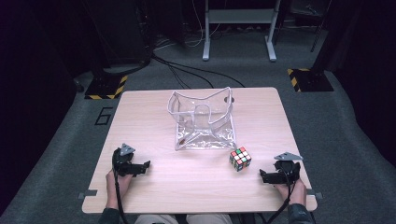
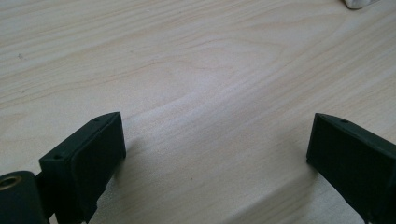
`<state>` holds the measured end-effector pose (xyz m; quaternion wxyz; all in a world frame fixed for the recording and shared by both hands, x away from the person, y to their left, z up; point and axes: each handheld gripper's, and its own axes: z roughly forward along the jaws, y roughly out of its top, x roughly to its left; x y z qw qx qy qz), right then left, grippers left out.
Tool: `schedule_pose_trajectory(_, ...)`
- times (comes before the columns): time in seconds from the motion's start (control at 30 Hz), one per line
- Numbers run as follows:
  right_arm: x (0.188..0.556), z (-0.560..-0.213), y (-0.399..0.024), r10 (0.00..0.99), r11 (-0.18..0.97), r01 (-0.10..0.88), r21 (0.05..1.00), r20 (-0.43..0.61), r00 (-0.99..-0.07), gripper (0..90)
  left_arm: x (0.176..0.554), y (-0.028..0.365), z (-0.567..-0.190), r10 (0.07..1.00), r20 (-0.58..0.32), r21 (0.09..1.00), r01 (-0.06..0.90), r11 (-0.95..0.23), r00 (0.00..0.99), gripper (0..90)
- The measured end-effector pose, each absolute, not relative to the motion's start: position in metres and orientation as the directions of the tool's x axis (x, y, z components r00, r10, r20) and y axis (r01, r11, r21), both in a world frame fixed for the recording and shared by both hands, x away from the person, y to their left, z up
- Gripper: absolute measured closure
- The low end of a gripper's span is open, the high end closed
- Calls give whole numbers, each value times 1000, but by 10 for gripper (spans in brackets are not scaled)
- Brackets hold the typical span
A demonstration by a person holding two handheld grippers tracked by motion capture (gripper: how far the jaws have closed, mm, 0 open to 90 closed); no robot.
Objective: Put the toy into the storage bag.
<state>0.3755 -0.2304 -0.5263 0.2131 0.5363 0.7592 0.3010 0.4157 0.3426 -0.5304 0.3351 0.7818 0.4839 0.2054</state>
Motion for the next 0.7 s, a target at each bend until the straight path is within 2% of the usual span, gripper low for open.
schedule_pose_trajectory(0.1,370,-519,-229,952,213,709,673,19,-304,0,416,343,-530,895,1,722,619,-310,447,44)
schedule_pose_trajectory(0.23,370,-507,-221,948,202,703,681,43,-314,0,416,343,-530,892,0,720,619,-313,451,45)
schedule_pose_trajectory(0.4,374,-492,-209,926,279,693,665,5,-378,0,417,342,-531,895,-8,724,620,-302,445,44)
schedule_pose_trajectory(0.7,378,-482,-202,910,304,681,666,9,-415,0,423,343,-530,905,-5,723,627,-290,425,42)
